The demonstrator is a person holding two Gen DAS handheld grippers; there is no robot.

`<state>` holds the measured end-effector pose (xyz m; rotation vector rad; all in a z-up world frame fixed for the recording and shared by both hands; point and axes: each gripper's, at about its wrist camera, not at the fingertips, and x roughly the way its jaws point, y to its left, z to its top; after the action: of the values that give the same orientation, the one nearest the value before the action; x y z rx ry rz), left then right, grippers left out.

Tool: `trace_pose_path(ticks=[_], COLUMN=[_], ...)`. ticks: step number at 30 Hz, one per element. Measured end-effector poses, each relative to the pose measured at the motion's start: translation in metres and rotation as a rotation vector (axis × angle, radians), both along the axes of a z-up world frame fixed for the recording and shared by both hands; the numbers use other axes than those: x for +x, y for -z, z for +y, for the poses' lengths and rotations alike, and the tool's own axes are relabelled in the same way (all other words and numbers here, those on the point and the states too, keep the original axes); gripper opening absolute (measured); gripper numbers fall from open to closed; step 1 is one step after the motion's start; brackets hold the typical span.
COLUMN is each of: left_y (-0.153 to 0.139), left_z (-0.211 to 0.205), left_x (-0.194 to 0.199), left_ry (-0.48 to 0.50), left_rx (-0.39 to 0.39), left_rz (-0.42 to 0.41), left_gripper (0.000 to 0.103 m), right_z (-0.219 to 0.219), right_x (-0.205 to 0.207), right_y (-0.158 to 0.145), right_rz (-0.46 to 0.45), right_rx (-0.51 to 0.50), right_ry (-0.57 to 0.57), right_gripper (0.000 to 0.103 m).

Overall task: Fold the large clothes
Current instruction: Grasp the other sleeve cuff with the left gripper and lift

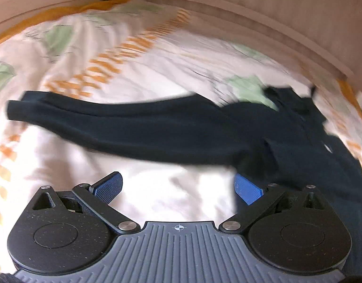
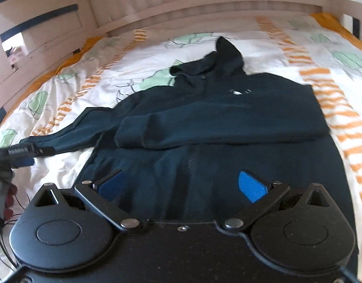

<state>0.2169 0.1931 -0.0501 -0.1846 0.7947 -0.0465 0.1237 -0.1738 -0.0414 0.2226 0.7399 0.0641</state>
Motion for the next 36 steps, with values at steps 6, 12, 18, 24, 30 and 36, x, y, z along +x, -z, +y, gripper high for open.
trace_pose_path(ticks=[6,12,18,24,30,36], left_y=[-0.005,0.004,0.024,0.032,0.027,-0.003], left_z=[0.054,0.111,0.144,0.166,0.179,0.166], left_x=[0.028,0.051,0.074,0.081,0.070,0.063], left_ry=[-0.145,-0.291,-0.391,-0.451,-0.467,-0.384], left_rx=[-0.010,-0.050,-0.145,-0.226,-0.241,-0.207], left_rz=[0.001,0.037,0.075,0.069,0.017,-0.071], left_gripper=[0.103,0.103,0.101,0.063,0.026,0.020], right_z=[0.025,0.038,0.046,0.050,0.059,0.082], right_x=[0.018,0.035,0.050,0.066,0.094,0.136], right_y=[0.000,0.005,0.016,0.020,0.022,0.028], right_rz=[-0.016,-0.015,0.002,-0.010,-0.035,-0.088], right_rx=[-0.047,-0.052,-0.048,-0.064,-0.063,-0.109], right_ry=[-0.048,-0.078,-0.095,-0.114,-0.125,-0.163], right_gripper=[0.102,0.102,0.102,0.102,0.102,0.102])
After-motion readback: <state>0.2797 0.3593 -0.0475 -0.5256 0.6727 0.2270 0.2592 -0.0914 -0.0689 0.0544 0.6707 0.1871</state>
